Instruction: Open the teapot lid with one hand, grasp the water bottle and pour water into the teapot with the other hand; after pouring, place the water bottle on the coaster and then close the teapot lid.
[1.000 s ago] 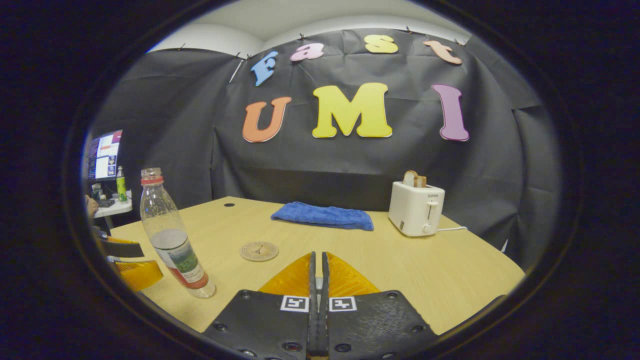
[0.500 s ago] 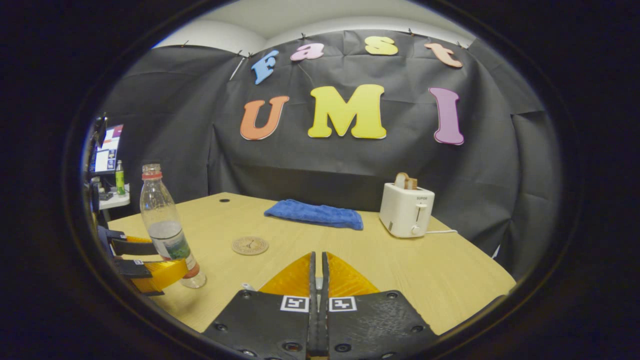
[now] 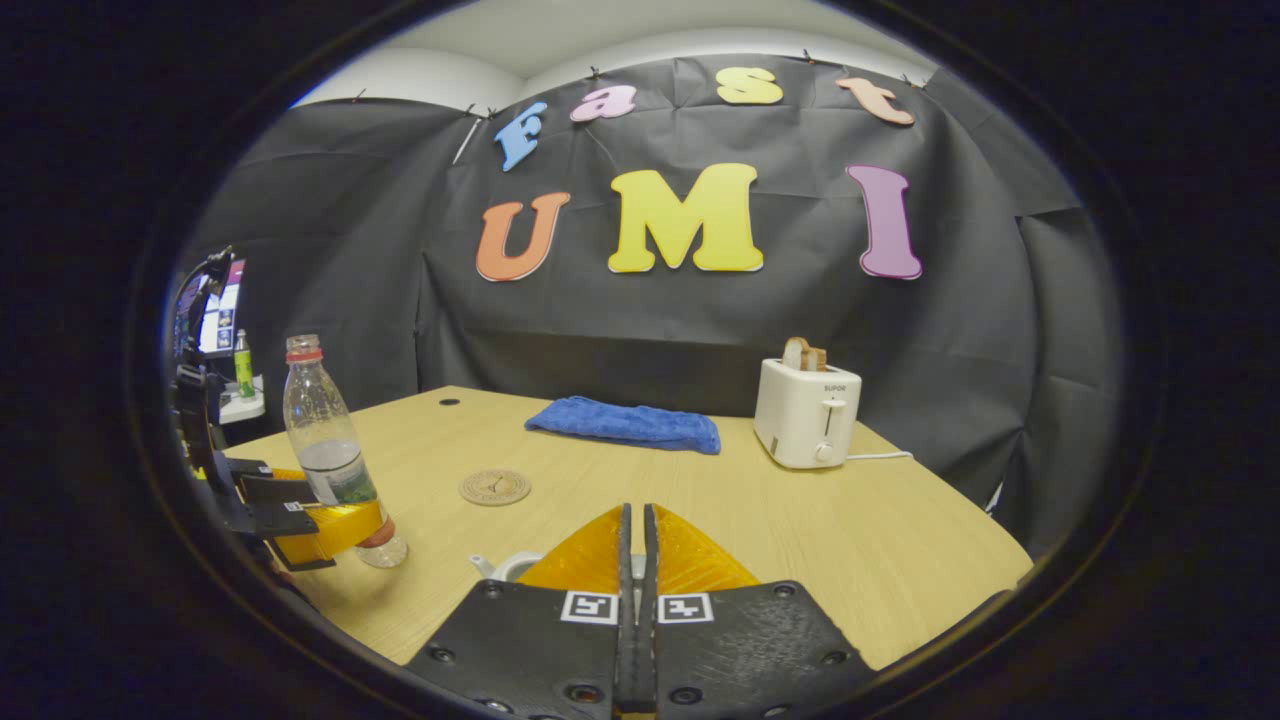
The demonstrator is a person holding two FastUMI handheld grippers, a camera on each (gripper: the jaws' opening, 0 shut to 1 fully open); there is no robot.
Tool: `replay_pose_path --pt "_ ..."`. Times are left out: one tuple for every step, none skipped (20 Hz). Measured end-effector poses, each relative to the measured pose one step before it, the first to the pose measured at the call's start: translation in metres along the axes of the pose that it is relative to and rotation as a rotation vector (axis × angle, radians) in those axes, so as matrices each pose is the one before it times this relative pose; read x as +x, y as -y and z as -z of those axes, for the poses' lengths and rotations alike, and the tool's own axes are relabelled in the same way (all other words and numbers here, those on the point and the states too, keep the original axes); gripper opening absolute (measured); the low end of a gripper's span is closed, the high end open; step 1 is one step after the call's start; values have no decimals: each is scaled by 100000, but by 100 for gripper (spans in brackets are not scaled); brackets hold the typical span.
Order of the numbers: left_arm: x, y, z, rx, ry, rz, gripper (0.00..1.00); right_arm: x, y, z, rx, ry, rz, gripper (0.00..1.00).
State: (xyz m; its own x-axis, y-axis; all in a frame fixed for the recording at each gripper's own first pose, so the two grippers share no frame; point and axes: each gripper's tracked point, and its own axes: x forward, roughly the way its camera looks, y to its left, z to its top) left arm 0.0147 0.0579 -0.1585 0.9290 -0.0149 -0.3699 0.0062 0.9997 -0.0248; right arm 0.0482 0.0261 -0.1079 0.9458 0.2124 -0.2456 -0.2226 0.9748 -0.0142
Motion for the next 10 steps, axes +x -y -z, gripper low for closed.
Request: replay_pose_path --pt "-100 -344 -490 3024 1038 -1416 83 -91 335 112 233 -185 52 0" --pt "-150 -160 -366 2748 313 -998 81 -184 323 29 606 -29 15 0" --pt "-63 -137 -411 3024 877 -816 80 -123 368 71 663 63 66 0" --pt "-146 -156 -512 3640 632 -810 80 -173 383 -85 454 98 160 0" --pt "-191 -300 -520 6171 113 -1453 79 -134 559 51 517 79 278 0" --pt "-156 -418 -78 4958 -772 -1490 78 -129 353 172 417 69 48 0" --pt "-61 -412 -182 5603 -498 -1666 78 -122 345 80 388 -51 46 0" --pt "20 -459 -186 6010 -559 -2456 77 -71 326 194 246 -132 120 0" --pt "71 -676 -125 6029 -497 -2763 77 -123 279 60 386 -52 66 0" --pt "-122 -747 -236 5313 -376 -2257 77 -85 255 196 178 -221 -175 0"
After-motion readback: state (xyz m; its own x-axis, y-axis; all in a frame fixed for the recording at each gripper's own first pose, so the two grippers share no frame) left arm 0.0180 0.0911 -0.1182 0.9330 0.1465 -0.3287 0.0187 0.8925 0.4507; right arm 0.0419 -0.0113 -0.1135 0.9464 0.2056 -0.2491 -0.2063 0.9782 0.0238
